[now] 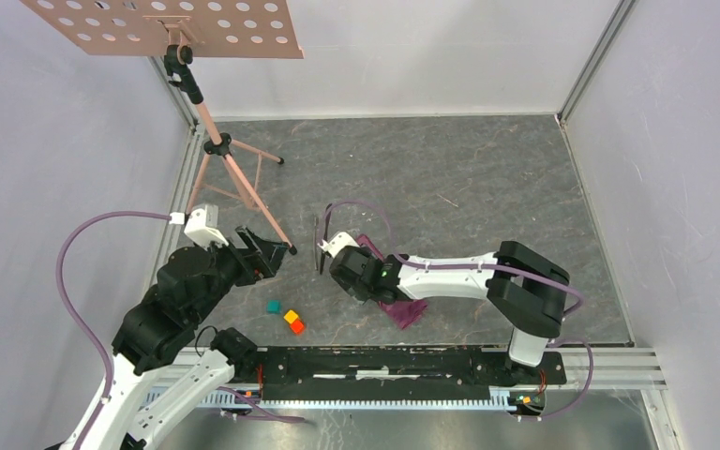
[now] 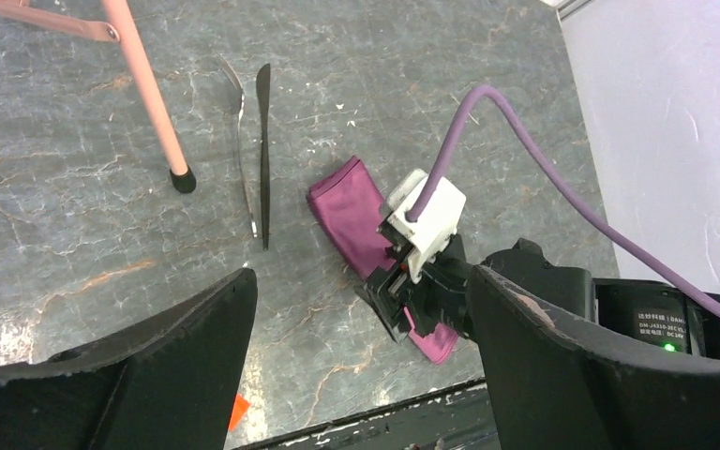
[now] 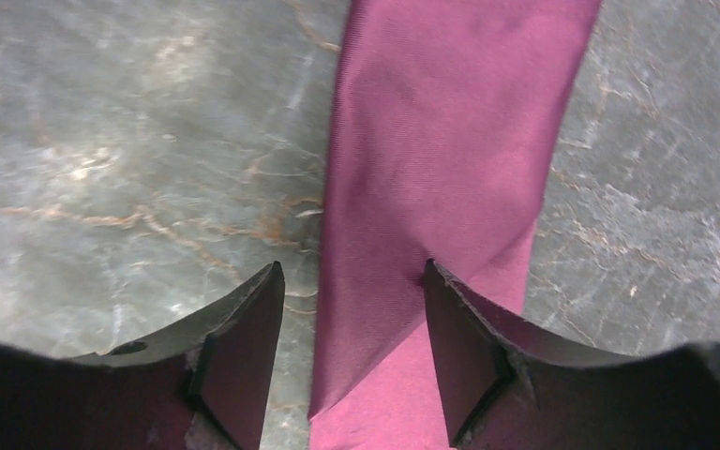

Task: Fold the napkin into a case and place the utensils inside
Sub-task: Move the smaller rectangle folded napkin to the center of the board.

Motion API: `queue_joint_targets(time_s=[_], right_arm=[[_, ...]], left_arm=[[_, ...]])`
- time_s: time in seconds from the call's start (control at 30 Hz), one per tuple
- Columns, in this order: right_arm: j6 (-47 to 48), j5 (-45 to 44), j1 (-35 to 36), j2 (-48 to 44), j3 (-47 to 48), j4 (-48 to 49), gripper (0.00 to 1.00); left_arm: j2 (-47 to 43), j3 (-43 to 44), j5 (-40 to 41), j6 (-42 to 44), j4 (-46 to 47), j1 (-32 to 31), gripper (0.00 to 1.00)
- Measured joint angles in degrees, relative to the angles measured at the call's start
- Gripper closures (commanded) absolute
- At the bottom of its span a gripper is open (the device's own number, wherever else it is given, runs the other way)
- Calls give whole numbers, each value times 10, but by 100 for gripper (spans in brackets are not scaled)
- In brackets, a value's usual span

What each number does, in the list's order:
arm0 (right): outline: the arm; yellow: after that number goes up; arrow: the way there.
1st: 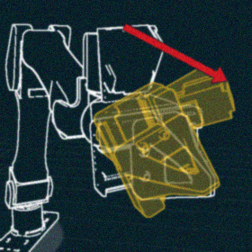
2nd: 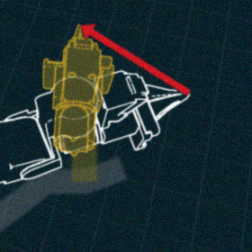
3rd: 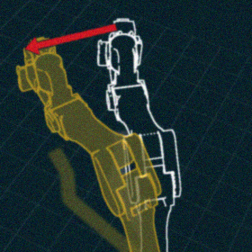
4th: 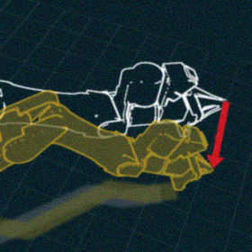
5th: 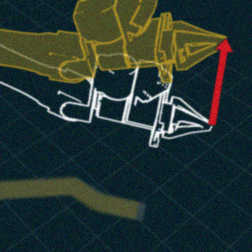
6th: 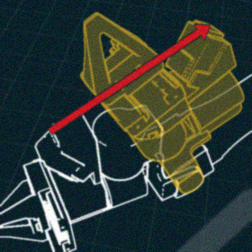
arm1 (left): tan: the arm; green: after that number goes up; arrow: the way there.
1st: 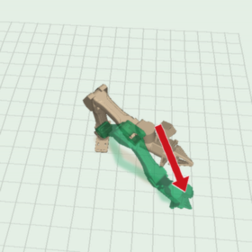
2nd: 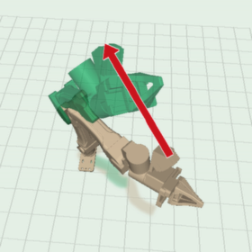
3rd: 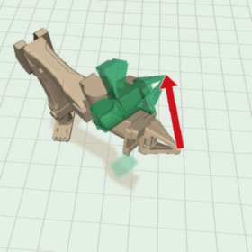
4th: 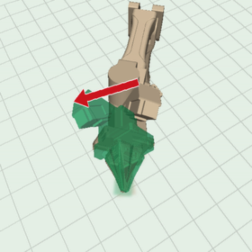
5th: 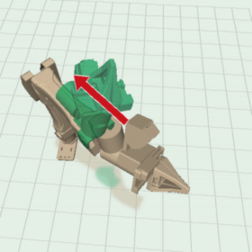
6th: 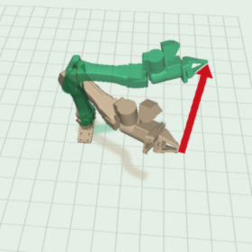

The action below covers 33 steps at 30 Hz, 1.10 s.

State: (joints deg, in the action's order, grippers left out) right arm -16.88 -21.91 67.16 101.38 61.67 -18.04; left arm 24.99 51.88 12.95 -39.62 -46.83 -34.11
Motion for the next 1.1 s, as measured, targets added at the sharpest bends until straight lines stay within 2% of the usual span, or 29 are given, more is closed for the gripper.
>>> queue_joint_targets(time_s=[0.1, 0.3, 0.43, 0.7, 1.1], right_arm=[[-14, -34, 0, 12, -1, -8, 44], [-51, -127, -5, 24, -17, -5, 43], [-70, -158, -32, 19, -34, 9, 43], [-75, -181, -216, -1, -71, 45, 43], [-10, -138, -502, 1, -69, 82, 43]], left_arm=[[0, 0, -1, 0, -10, 0, 10], [1, 0, -7, 0, -11, 0, 10], [6, 3, -10, 1, -12, 0, 10], [31, 12, -22, 16, -12, 0, 10], [53, 19, -43, 21, -11, 0, 10]])
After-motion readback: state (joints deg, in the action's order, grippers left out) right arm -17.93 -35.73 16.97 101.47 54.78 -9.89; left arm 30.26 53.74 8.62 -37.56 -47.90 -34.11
